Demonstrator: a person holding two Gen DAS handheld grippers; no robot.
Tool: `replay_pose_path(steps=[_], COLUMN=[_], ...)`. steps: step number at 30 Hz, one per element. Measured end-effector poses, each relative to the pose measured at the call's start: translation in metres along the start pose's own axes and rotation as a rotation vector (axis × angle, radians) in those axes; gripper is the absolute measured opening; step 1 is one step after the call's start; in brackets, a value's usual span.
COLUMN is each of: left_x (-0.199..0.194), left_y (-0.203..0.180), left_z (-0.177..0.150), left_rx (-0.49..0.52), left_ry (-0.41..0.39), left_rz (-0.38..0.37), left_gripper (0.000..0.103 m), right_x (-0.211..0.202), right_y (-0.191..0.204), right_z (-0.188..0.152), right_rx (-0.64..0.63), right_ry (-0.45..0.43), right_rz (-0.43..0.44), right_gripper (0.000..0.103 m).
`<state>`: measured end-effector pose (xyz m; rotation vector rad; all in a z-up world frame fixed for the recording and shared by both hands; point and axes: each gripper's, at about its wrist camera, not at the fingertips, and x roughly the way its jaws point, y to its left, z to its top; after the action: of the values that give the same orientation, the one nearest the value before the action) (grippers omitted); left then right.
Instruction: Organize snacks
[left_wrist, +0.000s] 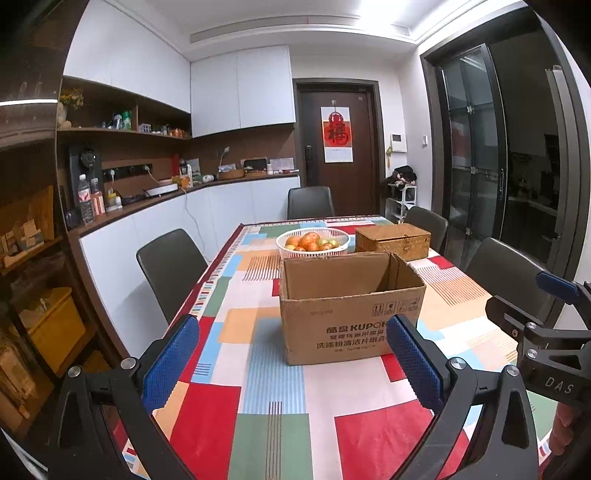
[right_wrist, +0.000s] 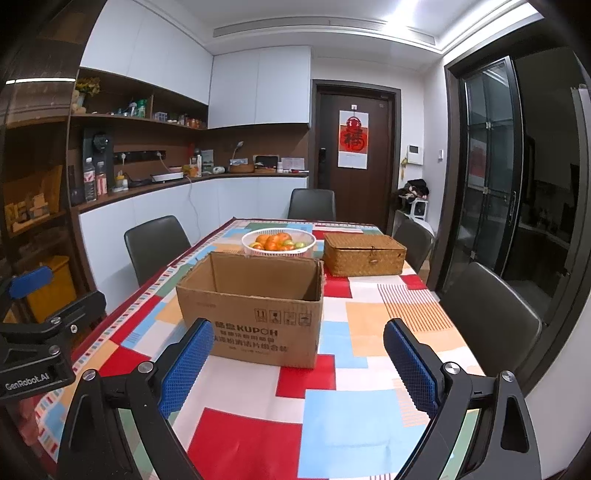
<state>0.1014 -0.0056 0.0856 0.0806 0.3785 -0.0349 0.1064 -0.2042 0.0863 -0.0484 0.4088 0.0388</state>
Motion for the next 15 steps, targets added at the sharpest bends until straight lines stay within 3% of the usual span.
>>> replay_pose_path(steps=[15], left_x=[-0.0029], left_y=[-0.0018], left_z=[-0.0029], left_rx=[0.001], left_ry=[-0.002], left_rz=[-0.008], left_gripper=[0.103], right_x=[-0.0007], right_y=[-0.0040], right_z=[-0.0050], right_rx=[0.018], right_ry=[0.003], right_rz=[-0.001], right_gripper=[0.094])
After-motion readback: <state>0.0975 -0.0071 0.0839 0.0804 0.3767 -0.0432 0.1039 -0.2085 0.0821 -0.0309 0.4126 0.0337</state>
